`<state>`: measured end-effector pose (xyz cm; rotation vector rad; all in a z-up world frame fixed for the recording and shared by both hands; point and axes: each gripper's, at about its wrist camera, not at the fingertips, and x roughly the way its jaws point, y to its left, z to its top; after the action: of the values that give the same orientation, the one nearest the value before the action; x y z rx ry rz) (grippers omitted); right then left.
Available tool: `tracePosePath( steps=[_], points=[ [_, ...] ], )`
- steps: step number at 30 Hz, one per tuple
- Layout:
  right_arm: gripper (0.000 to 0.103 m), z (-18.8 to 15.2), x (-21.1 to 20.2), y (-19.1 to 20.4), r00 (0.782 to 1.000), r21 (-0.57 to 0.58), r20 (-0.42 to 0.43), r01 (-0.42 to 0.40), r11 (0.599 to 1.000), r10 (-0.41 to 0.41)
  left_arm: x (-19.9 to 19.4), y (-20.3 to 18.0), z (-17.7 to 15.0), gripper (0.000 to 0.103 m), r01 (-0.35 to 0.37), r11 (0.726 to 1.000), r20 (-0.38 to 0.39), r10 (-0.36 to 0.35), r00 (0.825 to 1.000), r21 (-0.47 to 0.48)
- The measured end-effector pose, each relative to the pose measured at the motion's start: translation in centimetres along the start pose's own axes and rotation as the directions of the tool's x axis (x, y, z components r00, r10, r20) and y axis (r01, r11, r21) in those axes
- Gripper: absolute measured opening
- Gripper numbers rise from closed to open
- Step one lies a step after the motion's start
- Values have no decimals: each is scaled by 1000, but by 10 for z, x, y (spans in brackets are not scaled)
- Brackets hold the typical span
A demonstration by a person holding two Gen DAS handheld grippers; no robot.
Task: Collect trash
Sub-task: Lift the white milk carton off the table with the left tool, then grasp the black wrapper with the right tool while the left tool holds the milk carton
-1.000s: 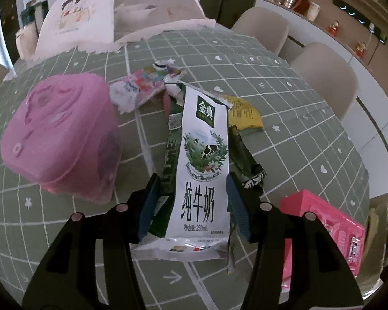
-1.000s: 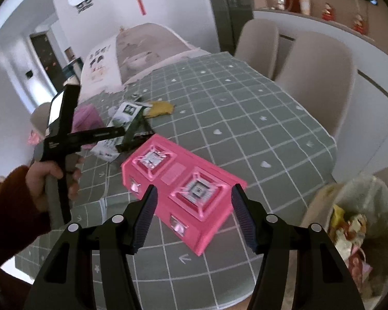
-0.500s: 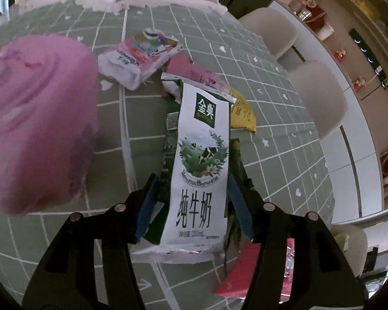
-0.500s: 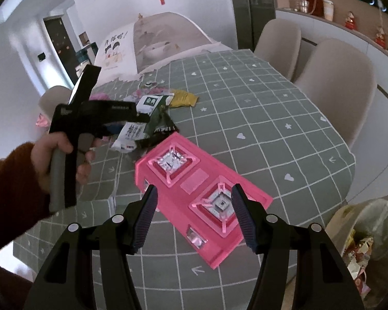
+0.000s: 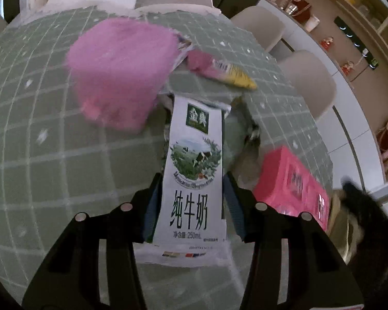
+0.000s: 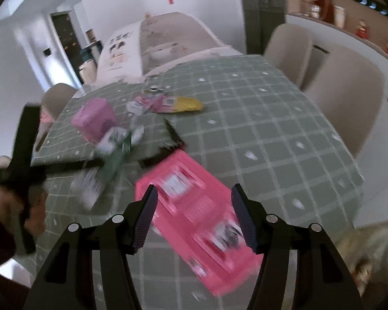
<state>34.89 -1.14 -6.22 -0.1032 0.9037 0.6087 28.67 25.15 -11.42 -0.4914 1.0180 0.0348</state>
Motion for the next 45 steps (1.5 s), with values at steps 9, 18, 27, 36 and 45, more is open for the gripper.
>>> tracePosePath(
  steps=[9, 18, 27, 36, 45],
  points=[
    [56, 43, 96, 40, 993, 28, -76, 98, 995, -95, -28, 43, -35, 30, 4, 998, 29, -2, 1000, -60],
    [50, 54, 144, 49, 971, 15, -166, 179, 984, -174, -55, 61, -41, 40, 56, 998, 97, -55, 994, -5],
    [18, 57, 140, 49, 979, -30, -128, 157, 987, -160, -46, 62, -40, 42, 90, 996, 88, -89, 992, -8],
    [16, 57, 73, 50, 994, -1, 16, 108, 994, -107, -31, 28, -32, 47, 19, 997, 82, -25, 996, 78],
    [15, 41, 7, 33, 988, 45, 112, 104, 994, -108, 1, -14, -15, 53, -121, 976, 44, 115, 992, 181]
  ],
)
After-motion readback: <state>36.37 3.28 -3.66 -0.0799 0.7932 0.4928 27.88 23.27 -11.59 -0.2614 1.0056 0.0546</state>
